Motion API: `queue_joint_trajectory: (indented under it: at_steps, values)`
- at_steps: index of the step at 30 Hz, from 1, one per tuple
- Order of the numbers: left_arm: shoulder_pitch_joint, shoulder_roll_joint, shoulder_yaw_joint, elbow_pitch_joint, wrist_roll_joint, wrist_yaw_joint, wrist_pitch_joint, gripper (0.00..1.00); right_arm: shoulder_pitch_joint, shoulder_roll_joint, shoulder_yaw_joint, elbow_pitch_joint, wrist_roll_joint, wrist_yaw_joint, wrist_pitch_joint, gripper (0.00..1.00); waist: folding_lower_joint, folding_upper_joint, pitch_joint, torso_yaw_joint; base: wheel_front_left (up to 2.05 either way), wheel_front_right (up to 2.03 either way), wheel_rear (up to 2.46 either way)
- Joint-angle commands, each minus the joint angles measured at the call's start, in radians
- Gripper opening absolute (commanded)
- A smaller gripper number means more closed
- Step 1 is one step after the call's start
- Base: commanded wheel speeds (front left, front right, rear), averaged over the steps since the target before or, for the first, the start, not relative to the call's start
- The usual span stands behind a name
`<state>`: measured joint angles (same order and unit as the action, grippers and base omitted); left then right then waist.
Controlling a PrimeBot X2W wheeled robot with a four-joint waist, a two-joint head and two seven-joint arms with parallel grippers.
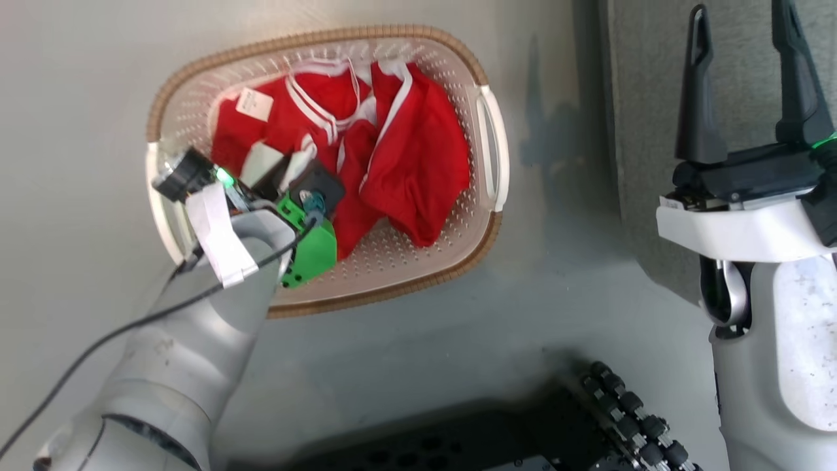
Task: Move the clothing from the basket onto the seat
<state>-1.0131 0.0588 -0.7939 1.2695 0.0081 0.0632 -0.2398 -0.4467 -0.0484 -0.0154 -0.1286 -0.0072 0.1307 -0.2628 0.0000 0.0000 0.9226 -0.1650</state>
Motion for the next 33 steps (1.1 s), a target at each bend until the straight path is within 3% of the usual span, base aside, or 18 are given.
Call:
queue_joint_trajectory:
  at_steps: [1,8,20,33]
  values:
    - [0.037,-0.002,0.005,-0.006,-0.017,0.007,-0.01,0.0,0.029,-0.003,0.001,0.011,0.001,0.0,-0.003,1.0,0.0,0.0,-0.13,0.037,0.0,0.0,0.0]
    - [0.191,-0.008,0.055,-0.068,-0.118,0.012,-0.025,0.0,0.114,-0.003,-0.014,0.059,0.008,0.0,-0.003,1.0,0.0,0.0,-0.353,0.055,0.0,0.0,0.0]
    - [0.485,0.013,0.187,-0.33,-0.257,-0.018,-0.026,0.0,0.322,-0.003,0.044,0.159,0.004,0.0,-0.003,1.0,0.0,0.0,-0.71,0.061,0.0,0.0,0.0]
    - [0.586,0.04,0.242,-0.614,-0.219,-0.014,-0.026,0.0,0.429,-0.003,0.091,0.198,0.019,0.0,-0.003,1.0,0.0,0.0,-0.87,0.078,0.0,0.0,0.0]
